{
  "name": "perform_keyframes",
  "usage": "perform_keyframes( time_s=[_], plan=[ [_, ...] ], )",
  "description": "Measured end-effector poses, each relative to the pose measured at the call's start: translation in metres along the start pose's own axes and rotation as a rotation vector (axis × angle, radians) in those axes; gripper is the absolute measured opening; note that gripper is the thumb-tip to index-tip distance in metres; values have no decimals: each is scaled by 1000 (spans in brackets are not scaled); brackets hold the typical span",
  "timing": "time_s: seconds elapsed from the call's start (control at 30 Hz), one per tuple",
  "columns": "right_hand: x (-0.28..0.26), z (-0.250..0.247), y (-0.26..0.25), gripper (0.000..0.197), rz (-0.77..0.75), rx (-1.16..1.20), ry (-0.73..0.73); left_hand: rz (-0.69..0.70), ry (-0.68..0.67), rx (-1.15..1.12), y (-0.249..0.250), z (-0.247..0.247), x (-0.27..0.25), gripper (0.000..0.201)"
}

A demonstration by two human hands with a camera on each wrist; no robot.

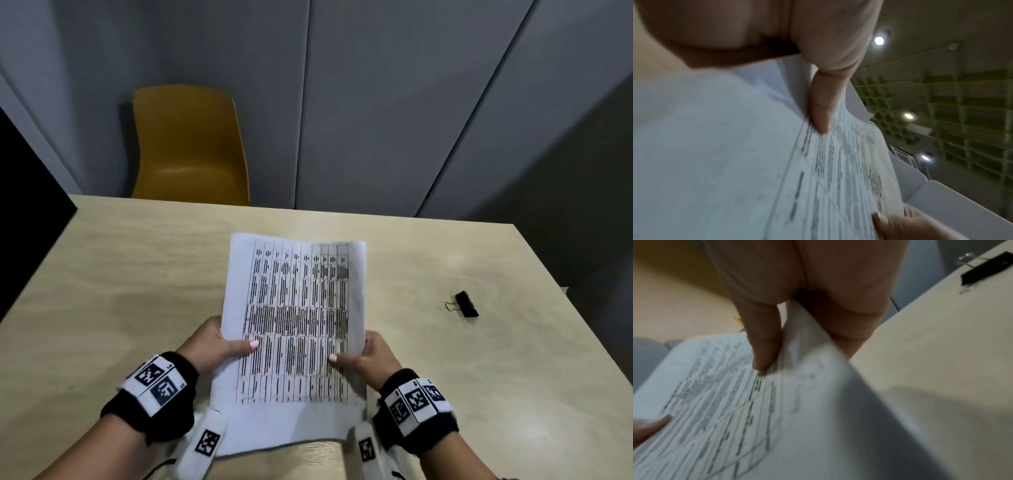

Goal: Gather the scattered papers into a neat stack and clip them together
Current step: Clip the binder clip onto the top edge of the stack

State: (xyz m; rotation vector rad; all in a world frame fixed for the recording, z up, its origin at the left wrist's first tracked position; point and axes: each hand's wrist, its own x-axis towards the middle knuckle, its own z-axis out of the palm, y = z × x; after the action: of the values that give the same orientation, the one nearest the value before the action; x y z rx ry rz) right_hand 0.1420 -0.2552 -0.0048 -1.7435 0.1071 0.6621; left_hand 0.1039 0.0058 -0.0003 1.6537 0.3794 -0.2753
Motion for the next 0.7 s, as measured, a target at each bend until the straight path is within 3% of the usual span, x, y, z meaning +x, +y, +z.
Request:
perform_keyframes(
  time_s=[0.1, 0.2, 0.37, 0.43, 0.5, 0.6, 0.7],
  plan=[
    [2, 5, 26, 27, 157, -88, 12, -139, -44, -14, -24, 5, 8, 38],
    [5, 6, 46, 49, 259, -149, 19, -197, -33, -6, -38, 14, 12, 12],
    [9, 0, 50, 27, 251, -170, 45, -225, 8, 39, -56, 14, 32, 30],
    [10, -6, 46, 16, 231, -177, 40, -224, 8, 67, -68, 11, 41, 25],
    [13, -17, 42, 22, 226, -228, 59, -220, 20, 90, -72, 13, 44, 18],
    [23, -43, 34, 19, 184, -419, 235, -217, 29, 113, -73, 16, 41, 15],
    [36, -75, 20, 3, 100, -447, 576, -210, 51, 119, -72, 19, 36, 15]
  ],
)
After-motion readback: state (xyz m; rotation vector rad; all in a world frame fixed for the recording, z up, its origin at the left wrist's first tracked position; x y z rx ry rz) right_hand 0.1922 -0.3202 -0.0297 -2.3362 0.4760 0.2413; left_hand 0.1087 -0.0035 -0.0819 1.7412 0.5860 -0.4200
